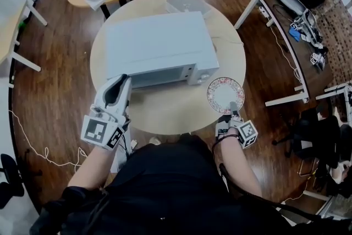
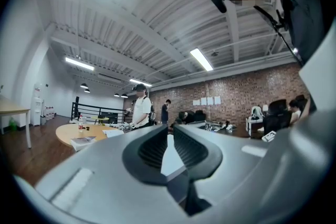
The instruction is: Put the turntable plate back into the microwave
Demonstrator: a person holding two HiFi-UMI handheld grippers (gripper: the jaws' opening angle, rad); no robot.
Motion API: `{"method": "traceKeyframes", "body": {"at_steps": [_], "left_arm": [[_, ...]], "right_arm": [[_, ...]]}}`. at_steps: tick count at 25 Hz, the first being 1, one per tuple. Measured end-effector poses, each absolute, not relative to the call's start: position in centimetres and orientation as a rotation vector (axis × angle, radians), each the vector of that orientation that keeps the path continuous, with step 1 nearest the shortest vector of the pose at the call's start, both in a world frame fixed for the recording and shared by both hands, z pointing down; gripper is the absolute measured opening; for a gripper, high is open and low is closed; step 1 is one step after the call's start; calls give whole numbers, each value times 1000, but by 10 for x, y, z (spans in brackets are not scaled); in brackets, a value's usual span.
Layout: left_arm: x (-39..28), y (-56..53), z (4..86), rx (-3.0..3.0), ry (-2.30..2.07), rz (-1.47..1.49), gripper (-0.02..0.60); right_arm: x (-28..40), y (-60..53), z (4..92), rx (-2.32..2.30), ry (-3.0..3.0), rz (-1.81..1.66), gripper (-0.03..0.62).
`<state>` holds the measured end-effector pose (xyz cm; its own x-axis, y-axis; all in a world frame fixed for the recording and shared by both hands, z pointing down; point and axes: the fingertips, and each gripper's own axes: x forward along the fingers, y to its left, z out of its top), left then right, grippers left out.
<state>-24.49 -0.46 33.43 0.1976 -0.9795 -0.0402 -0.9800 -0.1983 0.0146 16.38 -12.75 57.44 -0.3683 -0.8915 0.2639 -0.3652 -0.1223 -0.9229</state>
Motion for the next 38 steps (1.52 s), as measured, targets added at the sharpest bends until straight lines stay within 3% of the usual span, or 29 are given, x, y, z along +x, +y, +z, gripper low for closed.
{"method": "traceKeyframes", "body": {"at_steps": [38], "left_arm": [[-250,35,297,-2330,2044,154,37]], "right_arm": [[128,-112,560,-1285,1759,-1607,37]]}}
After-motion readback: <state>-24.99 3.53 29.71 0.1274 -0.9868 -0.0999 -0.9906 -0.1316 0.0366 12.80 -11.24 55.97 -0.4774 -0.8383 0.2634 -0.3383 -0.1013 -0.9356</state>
